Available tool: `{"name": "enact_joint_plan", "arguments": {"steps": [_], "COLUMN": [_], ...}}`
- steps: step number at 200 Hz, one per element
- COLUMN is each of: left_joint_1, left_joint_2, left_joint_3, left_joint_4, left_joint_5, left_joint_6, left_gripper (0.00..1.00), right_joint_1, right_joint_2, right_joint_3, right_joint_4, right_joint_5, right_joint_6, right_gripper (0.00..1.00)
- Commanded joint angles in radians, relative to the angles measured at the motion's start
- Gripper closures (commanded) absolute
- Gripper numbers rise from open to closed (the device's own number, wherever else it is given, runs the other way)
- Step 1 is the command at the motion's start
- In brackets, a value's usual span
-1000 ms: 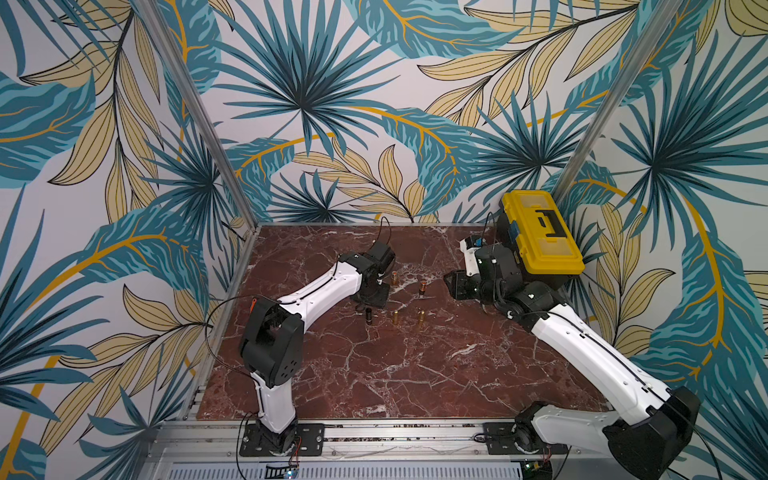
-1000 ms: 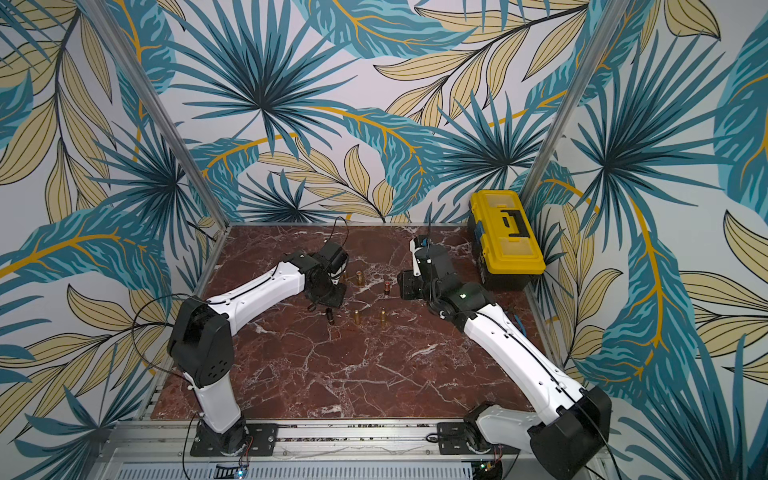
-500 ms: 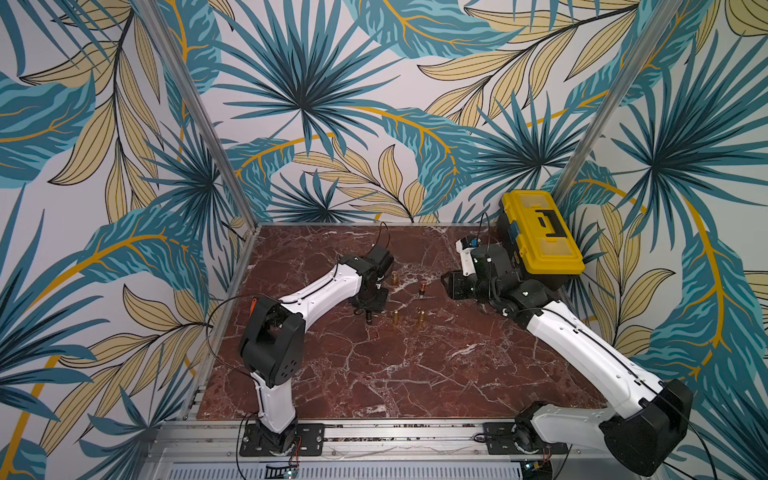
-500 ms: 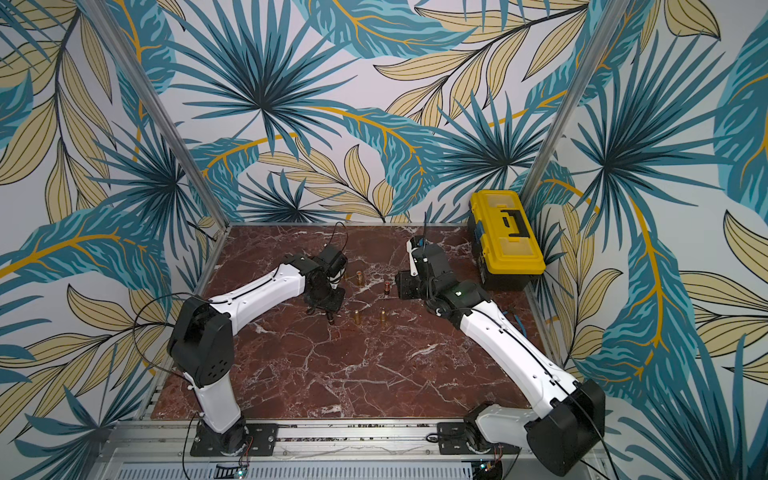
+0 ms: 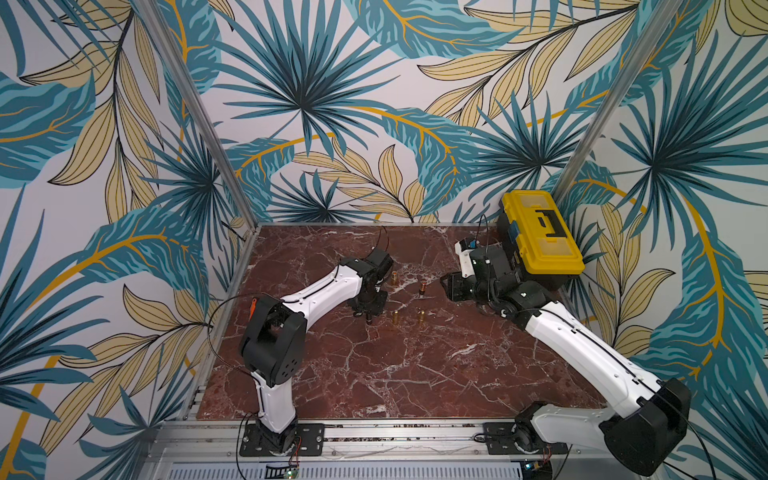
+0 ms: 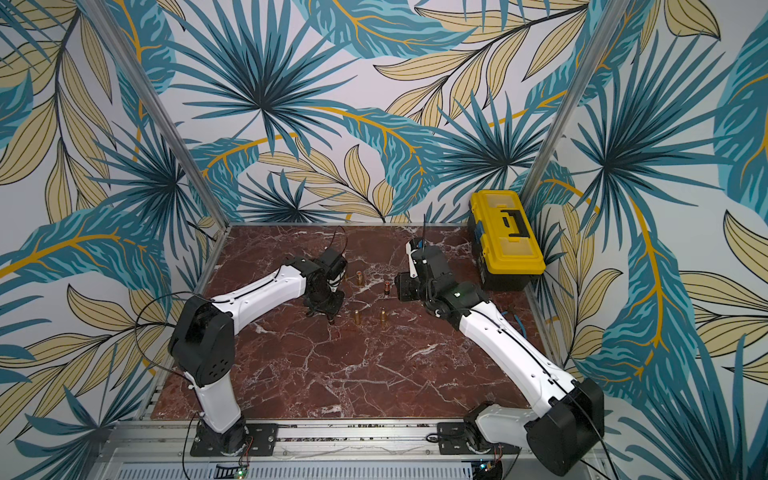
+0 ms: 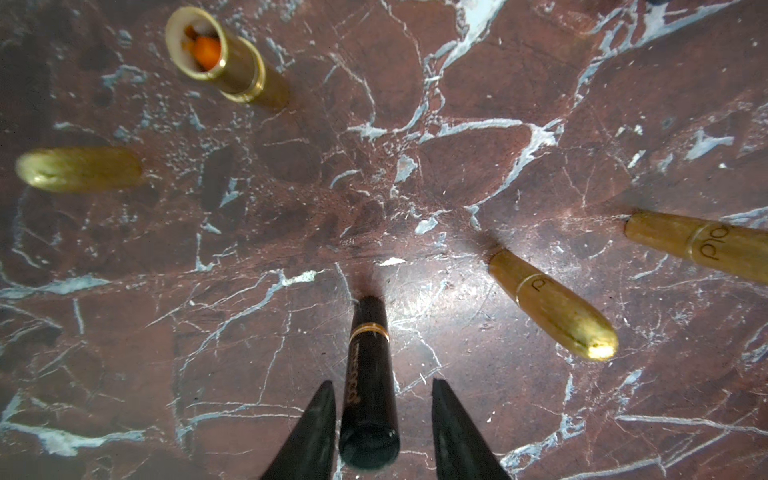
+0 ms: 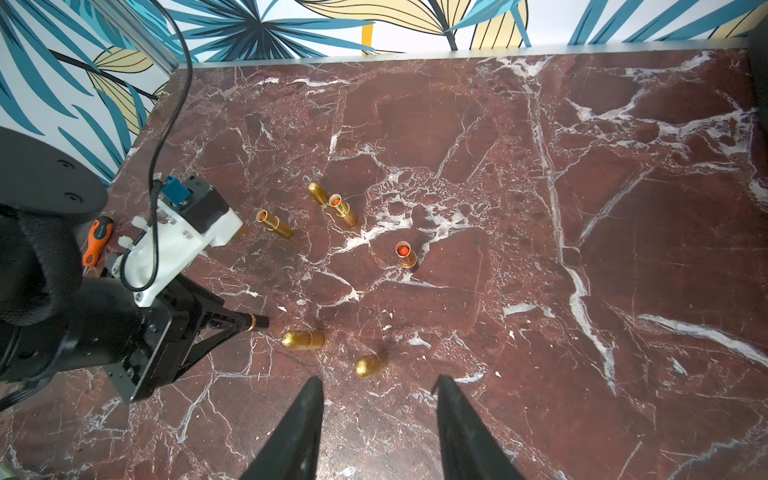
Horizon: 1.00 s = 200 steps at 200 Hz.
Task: Open the lipstick cap
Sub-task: Pick up the lipstick at the center of the board.
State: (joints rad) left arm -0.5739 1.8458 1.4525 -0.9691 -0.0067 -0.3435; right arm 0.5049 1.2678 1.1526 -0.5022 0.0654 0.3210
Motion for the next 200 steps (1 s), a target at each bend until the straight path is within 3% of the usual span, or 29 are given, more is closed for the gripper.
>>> {"name": "enact_joint_plan", "arguments": {"steps": [1, 113, 162, 200], "left_joint_1": [0.006, 0.006, 0.006, 0.006], "left_joint_2": [0.015, -0.003, -0.094, -0.272], "left_joint_3": [-0.013, -0.028, -0.025, -0.009], "left_joint_4": [-0.011, -0.024, -0.05, -0.091], "left_joint_5": [0.004, 0.002, 0.011, 0.121], "left_joint_6": [-0.001, -0.003, -0.016, -0.067], "left_gripper": [0.64, 0.83, 0.86, 0.85], "right_joint_1": [0.003, 0.003, 0.013, 0.121], "right_joint_2": [0.004, 0.016, 0.028, 0.041], "right_joint_3": [-0.03, -0.037, -0.045, -0.021], "right_joint_4": [0.014, 0.024, 0.05, 0.037], "right_joint_5": [-0.007, -0.045, -0.22, -0.348], "right_joint_6": [-0.008, -0.011, -0.058, -0.207], "right_gripper": [0.54, 0.54, 0.54, 0.53]}}
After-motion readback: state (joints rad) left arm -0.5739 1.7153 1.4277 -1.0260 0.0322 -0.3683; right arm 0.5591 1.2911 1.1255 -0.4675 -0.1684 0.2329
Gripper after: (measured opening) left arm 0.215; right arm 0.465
